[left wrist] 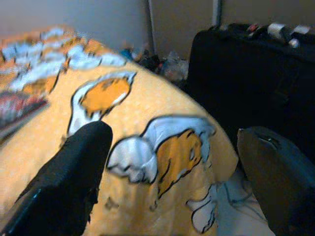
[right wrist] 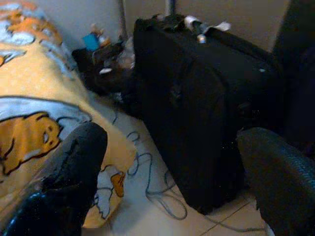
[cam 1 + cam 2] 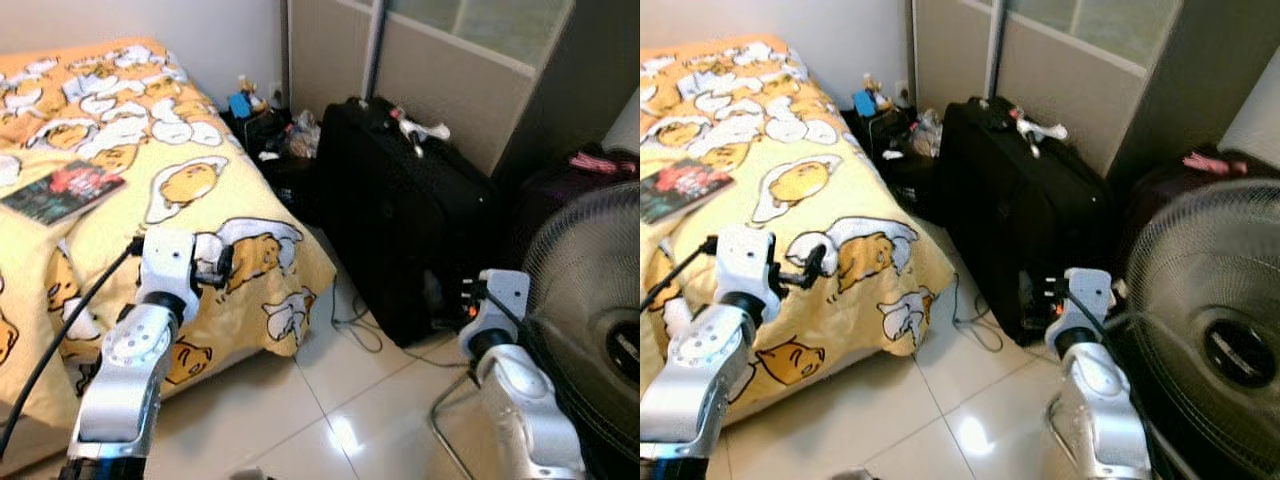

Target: Clean up the room

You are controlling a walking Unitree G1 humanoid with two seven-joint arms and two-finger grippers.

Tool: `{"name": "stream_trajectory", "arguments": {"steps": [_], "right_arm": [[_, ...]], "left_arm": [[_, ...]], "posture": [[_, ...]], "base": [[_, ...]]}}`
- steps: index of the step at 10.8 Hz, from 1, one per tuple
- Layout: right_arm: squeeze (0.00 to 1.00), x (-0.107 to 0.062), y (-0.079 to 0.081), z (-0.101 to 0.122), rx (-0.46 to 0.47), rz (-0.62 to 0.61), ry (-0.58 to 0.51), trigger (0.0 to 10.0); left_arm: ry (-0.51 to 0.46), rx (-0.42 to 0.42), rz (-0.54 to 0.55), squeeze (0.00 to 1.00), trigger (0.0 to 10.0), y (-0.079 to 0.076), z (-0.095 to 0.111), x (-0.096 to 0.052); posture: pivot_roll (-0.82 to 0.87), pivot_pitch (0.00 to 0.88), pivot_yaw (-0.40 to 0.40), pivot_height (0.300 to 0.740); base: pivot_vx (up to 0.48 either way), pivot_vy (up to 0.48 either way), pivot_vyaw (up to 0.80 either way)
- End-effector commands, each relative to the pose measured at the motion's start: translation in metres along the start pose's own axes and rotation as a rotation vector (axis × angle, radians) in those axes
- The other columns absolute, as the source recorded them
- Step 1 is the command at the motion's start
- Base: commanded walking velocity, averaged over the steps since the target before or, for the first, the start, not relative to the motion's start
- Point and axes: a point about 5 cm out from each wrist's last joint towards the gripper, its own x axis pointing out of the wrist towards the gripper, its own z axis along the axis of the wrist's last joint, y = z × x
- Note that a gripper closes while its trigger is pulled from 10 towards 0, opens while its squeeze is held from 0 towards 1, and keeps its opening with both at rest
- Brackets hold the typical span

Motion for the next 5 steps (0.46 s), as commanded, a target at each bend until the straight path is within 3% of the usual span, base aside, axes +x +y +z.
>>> {"name": "stream_trajectory", "arguments": {"steps": [1, 3, 5], "right_arm": [[0.0, 0.002, 0.008, 0.0, 0.006, 0.024, 0.019, 10.0], [0.0, 0.002, -0.001, 0.001, 0.014, -0.039, 0.013, 10.0], [0.0, 0.011, 0.004, 0.003, 0.038, -0.043, 0.005, 10.0]], "left_arm": [[0.006, -0.001, 0.011, 0.0, 10.0, 0.004, -0.001, 0.0], [0.006, 0.008, -0.019, 0.0, 10.0, -0.011, 0.0, -0.001], [0.006, 0.028, -0.028, 0.0, 10.0, -0.01, -0.001, 0.006]], "posture": [[0.0, 0.0, -0.07, 0.74], [-0.01, 0.0, -0.056, 0.74], [-0.01, 0.0, -0.042, 0.74]], "base": [[0.0, 0.394, 0.0], [0.0, 0.375, 0.0], [0.0, 0.358, 0.0]]}}
